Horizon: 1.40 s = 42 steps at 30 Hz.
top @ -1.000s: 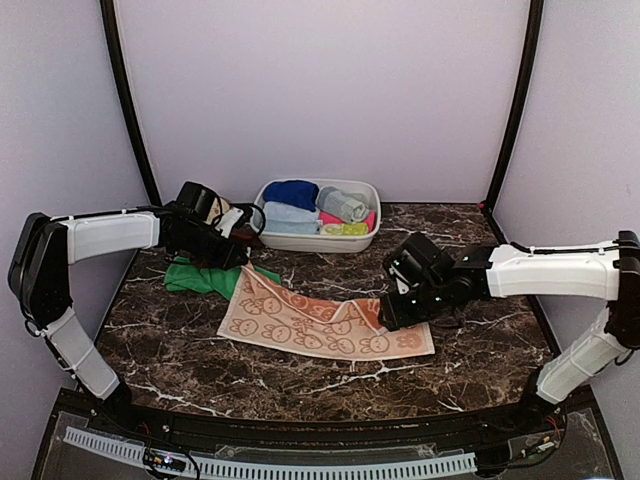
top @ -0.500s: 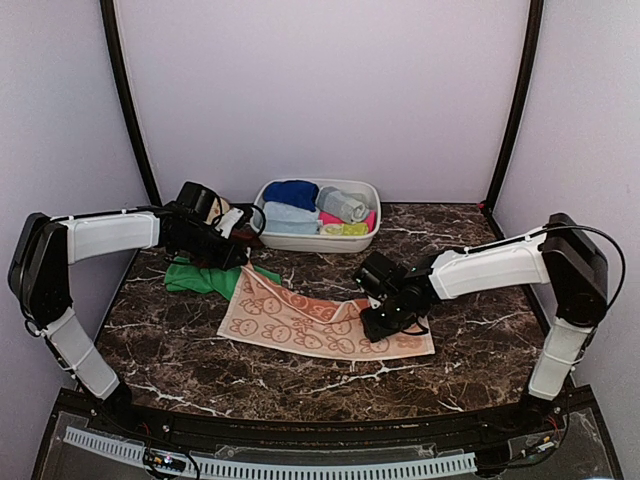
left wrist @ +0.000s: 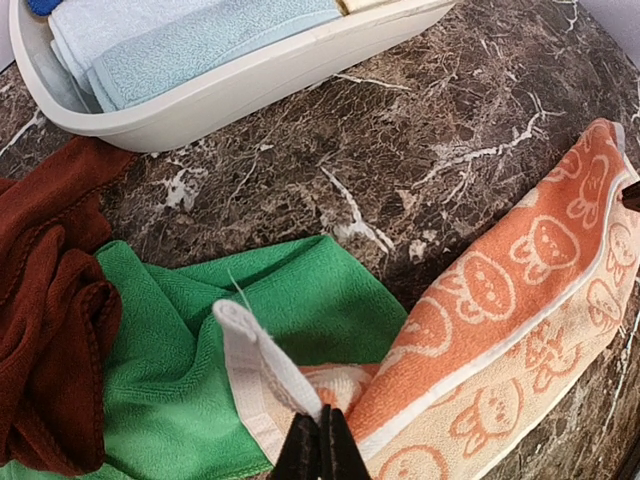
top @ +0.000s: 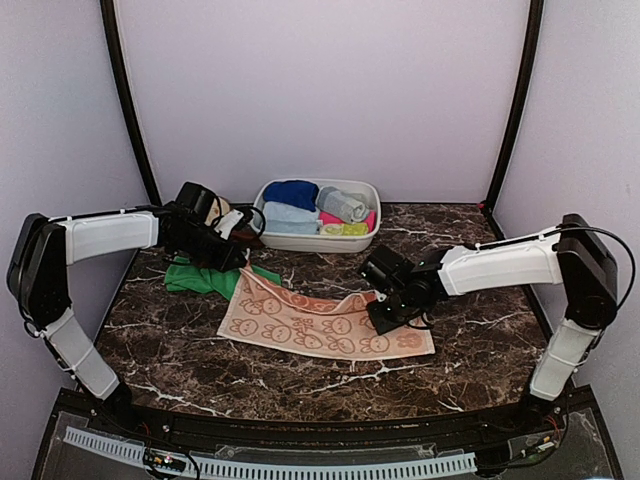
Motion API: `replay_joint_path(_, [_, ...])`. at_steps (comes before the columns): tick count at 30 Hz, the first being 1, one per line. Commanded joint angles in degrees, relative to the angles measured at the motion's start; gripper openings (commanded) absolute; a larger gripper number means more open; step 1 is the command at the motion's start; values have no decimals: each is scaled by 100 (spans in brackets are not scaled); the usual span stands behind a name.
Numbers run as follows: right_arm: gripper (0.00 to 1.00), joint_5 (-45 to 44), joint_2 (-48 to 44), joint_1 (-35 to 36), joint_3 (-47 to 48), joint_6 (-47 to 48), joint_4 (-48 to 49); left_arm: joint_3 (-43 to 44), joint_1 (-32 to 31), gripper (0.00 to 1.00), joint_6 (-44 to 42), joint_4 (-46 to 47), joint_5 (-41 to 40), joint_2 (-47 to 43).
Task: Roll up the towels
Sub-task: Smooth out the towel at the center of the board.
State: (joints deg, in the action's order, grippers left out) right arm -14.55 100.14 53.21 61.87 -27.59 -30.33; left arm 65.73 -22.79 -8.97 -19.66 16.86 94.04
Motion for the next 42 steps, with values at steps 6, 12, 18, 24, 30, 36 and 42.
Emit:
replay_joint_path(6, [0, -657, -1058, -538, -209, 282, -536, 59, -26, 0, -92, -109, 124, -385])
replay_joint_path(12, [0, -801, -1417, -942, -75, 550, -688, 220, -27, 0, 57, -92, 270, -301])
replay_joint_path(18, [0, -589, -1339, -1058, 206, 788, -809, 466, -27, 0, 110, -235, 257, -153])
replay_joint_path(24, [58, 105, -1201, -631, -253, 298, -477, 249, -29, 0, 115, -155, 279, -268])
replay_joint_path(30, [58, 596, -985, -414, -573, -251, 217, 238, -31, 0, 116, -187, 317, -234])
replay_joint_path(36, [47, 778, -230, -196, -130, -56, 297, 233, -31, 0, 132, -217, 325, -242])
replay_joint_path(42, [45, 618, 68, -206, -52, 1, 234, 159, -30, 0, 102, -231, 323, -279])
